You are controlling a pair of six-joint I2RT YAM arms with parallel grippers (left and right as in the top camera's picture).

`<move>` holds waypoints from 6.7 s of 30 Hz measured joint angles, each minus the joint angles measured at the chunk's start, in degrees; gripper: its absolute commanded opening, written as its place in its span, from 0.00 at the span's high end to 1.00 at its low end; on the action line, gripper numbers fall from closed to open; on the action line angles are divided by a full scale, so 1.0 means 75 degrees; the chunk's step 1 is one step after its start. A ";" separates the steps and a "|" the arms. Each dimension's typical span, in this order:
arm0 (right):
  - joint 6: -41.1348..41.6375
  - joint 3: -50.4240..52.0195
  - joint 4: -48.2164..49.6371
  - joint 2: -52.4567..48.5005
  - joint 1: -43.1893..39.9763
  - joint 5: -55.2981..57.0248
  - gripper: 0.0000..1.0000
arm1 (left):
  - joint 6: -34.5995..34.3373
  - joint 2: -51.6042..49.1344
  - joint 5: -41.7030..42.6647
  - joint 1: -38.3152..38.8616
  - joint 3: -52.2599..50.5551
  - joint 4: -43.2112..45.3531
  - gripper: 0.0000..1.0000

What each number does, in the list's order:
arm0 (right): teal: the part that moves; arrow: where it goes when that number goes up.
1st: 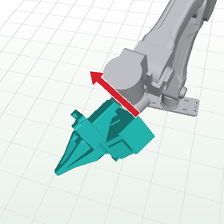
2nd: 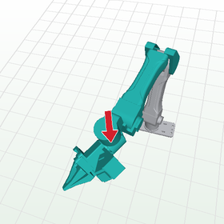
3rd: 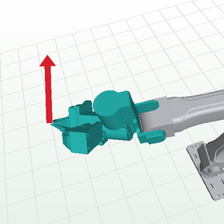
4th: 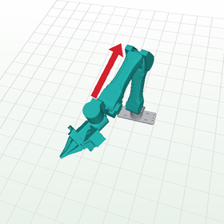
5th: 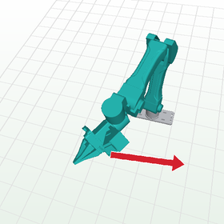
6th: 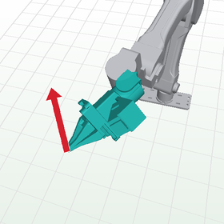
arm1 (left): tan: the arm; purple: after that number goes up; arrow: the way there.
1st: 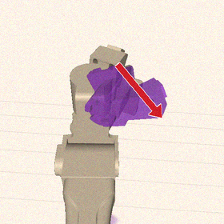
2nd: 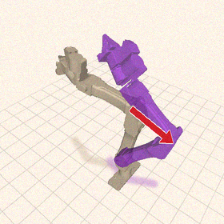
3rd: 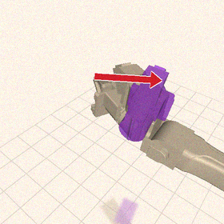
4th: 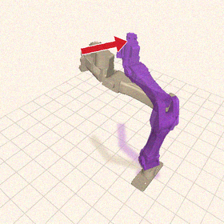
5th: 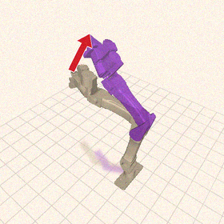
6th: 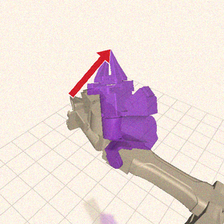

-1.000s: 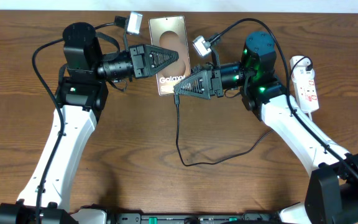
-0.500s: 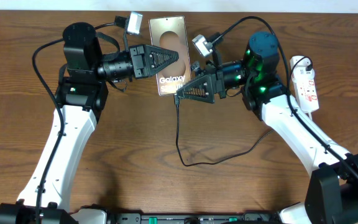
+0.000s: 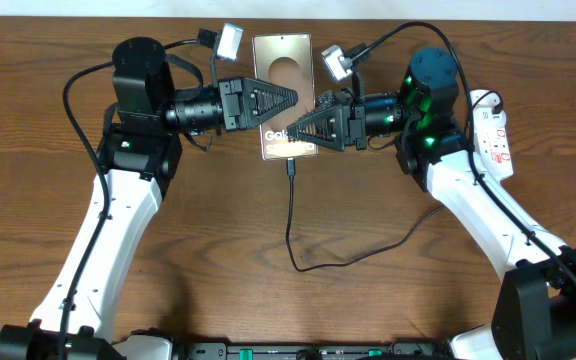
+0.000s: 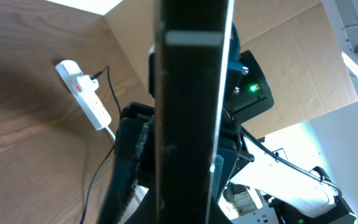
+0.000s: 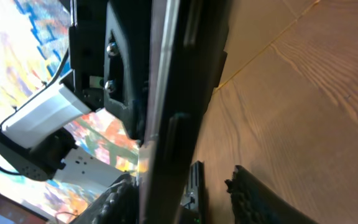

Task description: Plug charger to phone and switch on socket

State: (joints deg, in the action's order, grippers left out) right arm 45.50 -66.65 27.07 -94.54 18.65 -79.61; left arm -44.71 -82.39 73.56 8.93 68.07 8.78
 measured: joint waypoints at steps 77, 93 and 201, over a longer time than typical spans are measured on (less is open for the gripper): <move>-0.3756 -0.0035 -0.5601 -0.2693 0.0012 0.3684 0.99 | 0.0799 -0.0070 -0.1411 -0.1390 -0.0017 -0.0976 0.01; -0.3754 -0.0035 -0.5791 -0.2844 0.0291 0.4424 0.99 | 0.0799 -0.0070 -0.1411 -0.1390 -0.0017 -0.0979 0.00; -0.4403 -0.5292 -1.2846 -0.1189 -0.3995 1.1870 0.01 | 0.0799 -0.0070 -0.1431 -0.1390 -0.0017 -0.0976 0.00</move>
State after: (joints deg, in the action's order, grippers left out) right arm 12.47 -106.34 -69.28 -103.46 -11.31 9.41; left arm -38.72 -82.91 62.83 -1.50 67.94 1.45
